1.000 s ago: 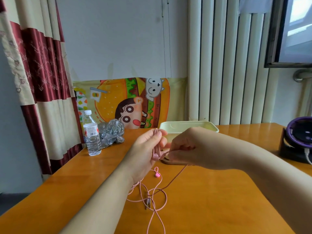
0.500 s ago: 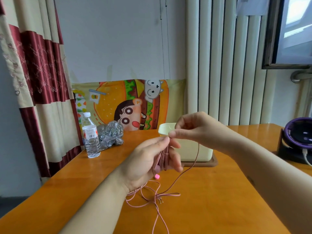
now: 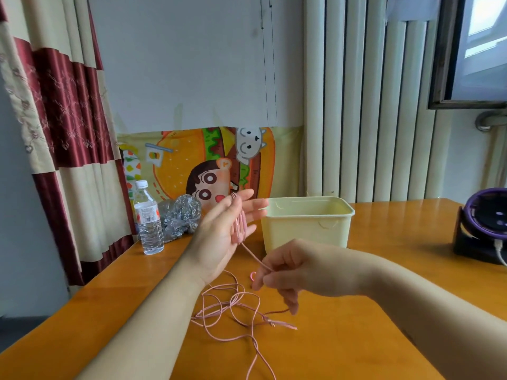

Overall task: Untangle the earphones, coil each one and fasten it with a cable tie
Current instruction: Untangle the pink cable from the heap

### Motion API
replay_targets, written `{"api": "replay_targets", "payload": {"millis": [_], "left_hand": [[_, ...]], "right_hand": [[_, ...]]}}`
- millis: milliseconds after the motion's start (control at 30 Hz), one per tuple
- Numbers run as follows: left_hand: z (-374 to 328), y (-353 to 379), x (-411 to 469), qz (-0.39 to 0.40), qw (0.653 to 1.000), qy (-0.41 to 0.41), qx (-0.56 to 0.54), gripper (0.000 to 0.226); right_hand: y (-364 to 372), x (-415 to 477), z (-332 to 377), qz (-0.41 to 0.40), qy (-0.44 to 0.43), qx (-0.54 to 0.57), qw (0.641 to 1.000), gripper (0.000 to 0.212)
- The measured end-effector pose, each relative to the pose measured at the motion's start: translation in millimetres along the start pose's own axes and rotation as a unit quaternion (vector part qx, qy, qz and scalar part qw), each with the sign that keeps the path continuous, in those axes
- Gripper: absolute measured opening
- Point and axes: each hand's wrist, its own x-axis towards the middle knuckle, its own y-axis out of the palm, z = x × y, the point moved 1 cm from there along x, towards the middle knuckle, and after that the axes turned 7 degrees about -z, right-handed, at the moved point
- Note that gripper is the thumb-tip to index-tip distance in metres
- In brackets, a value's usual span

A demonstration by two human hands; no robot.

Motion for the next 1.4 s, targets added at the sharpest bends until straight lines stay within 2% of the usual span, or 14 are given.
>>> {"api": "replay_targets", "payload": {"millis": [100, 233, 300, 367, 533, 633, 733, 800, 933, 1000, 1100, 1200, 1300, 1400], "left_hand": [[7.1, -8.4, 2.0, 0.030, 0.982, 0.020, 0.183, 0.032], [9.8, -7.3, -4.1, 0.151, 0.944, -0.045, 0.291, 0.045], [8.3, -5.2, -8.6, 0.190, 0.954, -0.114, 0.199, 0.047], [3.9, -0.4, -13.1, 0.210, 0.960, -0.177, 0.052, 0.046], [-10.8, 12.2, -14.3, 0.340, 0.870, -0.216, -0.284, 0.041], [-20.1, 25.4, -14.4, 0.269, 0.895, -0.162, -0.317, 0.042], [-21.0, 22.1, -7.0, 0.074, 0.973, -0.061, -0.208, 0.038], [-15.8, 12.1, 1.6, 0.013, 0.997, -0.004, -0.072, 0.036], [-0.4, 1.1, -2.6, 0.077, 0.970, 0.005, 0.232, 0.036], [3.5, 2.1, -9.2, 0.130, 0.953, -0.048, 0.268, 0.038], [4.9, 5.0, -16.7, 0.196, 0.961, -0.167, 0.097, 0.043], [-3.1, 8.7, -17.7, 0.222, 0.945, -0.215, -0.105, 0.039], [-13.9, 16.8, -16.7, 0.235, 0.922, -0.180, -0.250, 0.036], [-18.9, 24.4, -12.6, 0.133, 0.954, -0.117, -0.240, 0.038]], "right_hand": [[-13.2, -7.2, 13.0, -0.018, -0.015, -0.002, 1.000, 0.018], [-40.5, -5.8, 14.0, -0.213, -0.038, -0.035, 0.976, 0.019], [-51.8, -2.8, 10.9, -0.305, -0.054, -0.039, 0.950, 0.019], [-57.3, 0.9, 4.0, -0.324, -0.038, 0.007, 0.945, 0.024], [-35.0, 12.5, -12.8, -0.255, 0.012, 0.027, 0.966, 0.041], [-13.7, 14.7, -12.3, -0.192, -0.003, -0.009, 0.981, 0.037], [-0.2, 10.4, -4.7, -0.117, -0.006, -0.070, 0.991, 0.029], [0.0, 4.2, 0.7, -0.081, -0.004, -0.099, 0.992, 0.023], [-14.3, -12.2, 21.6, -0.055, -0.027, -0.122, 0.991, 0.020], [-27.6, -14.5, 28.4, -0.103, -0.050, -0.130, 0.985, 0.022], [-47.6, -9.9, 23.0, -0.207, -0.056, -0.071, 0.974, 0.032], [-50.5, -2.1, 10.1, -0.269, -0.043, -0.019, 0.962, 0.031], [-36.3, 4.0, -2.9, -0.274, -0.034, 0.017, 0.961, 0.035], [-15.3, 4.7, -7.1, -0.202, -0.019, 0.013, 0.979, 0.036]]}}
